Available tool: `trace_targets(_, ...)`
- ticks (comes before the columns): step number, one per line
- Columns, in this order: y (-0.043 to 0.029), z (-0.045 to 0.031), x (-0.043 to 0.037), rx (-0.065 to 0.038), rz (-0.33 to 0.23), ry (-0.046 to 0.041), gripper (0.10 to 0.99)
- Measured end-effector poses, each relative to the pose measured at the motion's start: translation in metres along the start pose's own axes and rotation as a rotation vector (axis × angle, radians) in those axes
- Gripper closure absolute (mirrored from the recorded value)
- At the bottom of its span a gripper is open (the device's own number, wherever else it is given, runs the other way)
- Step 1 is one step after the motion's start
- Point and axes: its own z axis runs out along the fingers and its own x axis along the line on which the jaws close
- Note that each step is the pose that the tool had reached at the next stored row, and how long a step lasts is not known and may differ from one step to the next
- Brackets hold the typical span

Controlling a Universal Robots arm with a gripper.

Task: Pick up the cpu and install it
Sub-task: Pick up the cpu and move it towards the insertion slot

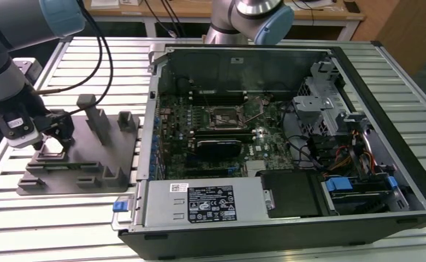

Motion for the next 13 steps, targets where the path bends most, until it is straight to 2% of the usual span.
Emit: trace_targets(13,-0.0003,0.0060,0.0014,-0.001,-0.002,0.0001,0.439)
